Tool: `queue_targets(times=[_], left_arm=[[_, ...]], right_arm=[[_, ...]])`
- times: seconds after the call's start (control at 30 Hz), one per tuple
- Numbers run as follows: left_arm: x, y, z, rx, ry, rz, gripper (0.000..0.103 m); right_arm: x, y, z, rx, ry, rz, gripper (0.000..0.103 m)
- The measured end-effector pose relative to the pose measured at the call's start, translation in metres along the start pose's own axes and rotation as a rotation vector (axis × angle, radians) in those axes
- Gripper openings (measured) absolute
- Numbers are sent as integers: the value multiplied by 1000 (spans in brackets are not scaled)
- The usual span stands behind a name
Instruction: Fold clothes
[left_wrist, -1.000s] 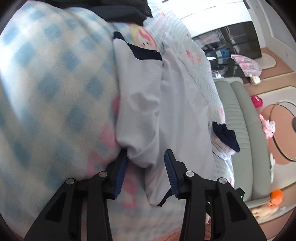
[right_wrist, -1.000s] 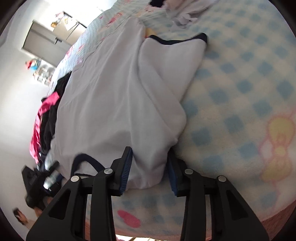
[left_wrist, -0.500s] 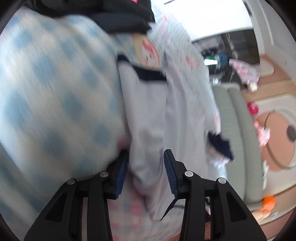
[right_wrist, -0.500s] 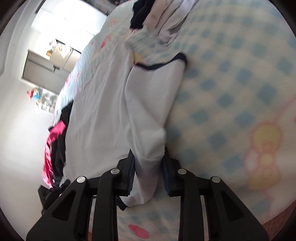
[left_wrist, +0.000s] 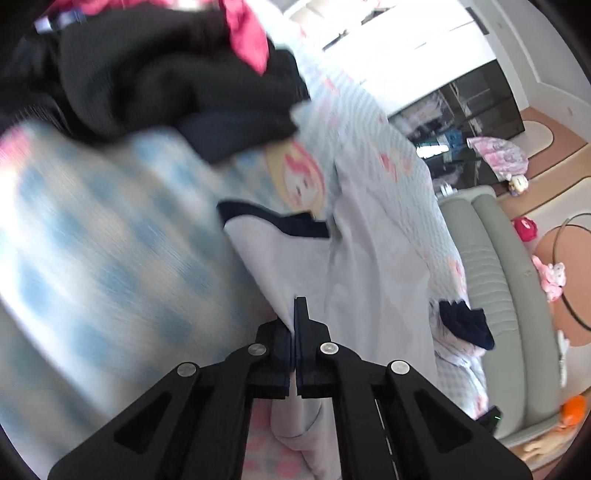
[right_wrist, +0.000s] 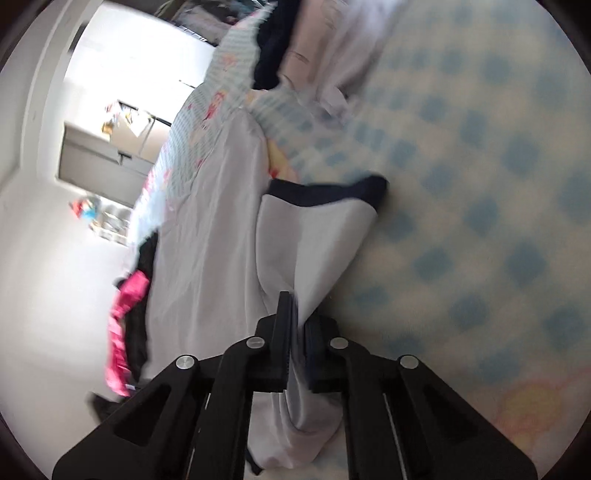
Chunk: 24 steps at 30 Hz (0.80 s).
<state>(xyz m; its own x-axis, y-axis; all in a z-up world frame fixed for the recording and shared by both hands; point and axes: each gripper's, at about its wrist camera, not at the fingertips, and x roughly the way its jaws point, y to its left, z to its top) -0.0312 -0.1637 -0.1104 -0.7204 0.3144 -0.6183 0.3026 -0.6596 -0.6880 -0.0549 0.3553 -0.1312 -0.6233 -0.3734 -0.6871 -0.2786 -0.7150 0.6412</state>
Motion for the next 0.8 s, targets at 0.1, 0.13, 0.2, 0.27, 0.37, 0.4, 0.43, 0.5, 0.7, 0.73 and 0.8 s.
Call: queue_targets(times=[0.1, 0.13, 0.2, 0.27, 0.37, 0.4, 0.43, 0.5, 0.7, 0.73, 0.8], left_arm=[[-16, 4, 10, -8, -41, 21, 1], [-18, 8, 11, -2, -39, 32, 1], [-20, 16, 12, 8, -32, 53, 1], [-9, 24, 6, -8, 12, 76, 1], [-4, 36, -1, -70, 62, 32, 6], [-5, 39, -3, -94, 66, 7, 10], [-9, 40, -5, -109, 54, -15, 20], [-18, 42, -10, -138, 31, -48, 35], [-21, 24, -34, -107, 115, -73, 36], [-16, 20, -40, -92, 141, -79, 36], [-7, 17, -48, -68, 183, -62, 36]], right_arm=[[-17, 2, 4, -40, -47, -68, 1], [-23, -2, 6, -33, -65, -96, 1], [-31, -14, 9, -6, -99, -174, 1], [-34, -30, 11, 35, -99, -246, 1], [-36, -38, 5, 59, -57, -179, 4], [-39, -34, 2, 50, -53, -143, 5], [-41, -28, -1, 27, -45, -119, 7], [-43, -14, -7, -19, -23, -83, 19], [-19, -1, -18, -9, 52, -23, 32], [-9, -3, -19, -19, 81, -50, 31], [0, -2, -20, -68, 97, -110, 10]])
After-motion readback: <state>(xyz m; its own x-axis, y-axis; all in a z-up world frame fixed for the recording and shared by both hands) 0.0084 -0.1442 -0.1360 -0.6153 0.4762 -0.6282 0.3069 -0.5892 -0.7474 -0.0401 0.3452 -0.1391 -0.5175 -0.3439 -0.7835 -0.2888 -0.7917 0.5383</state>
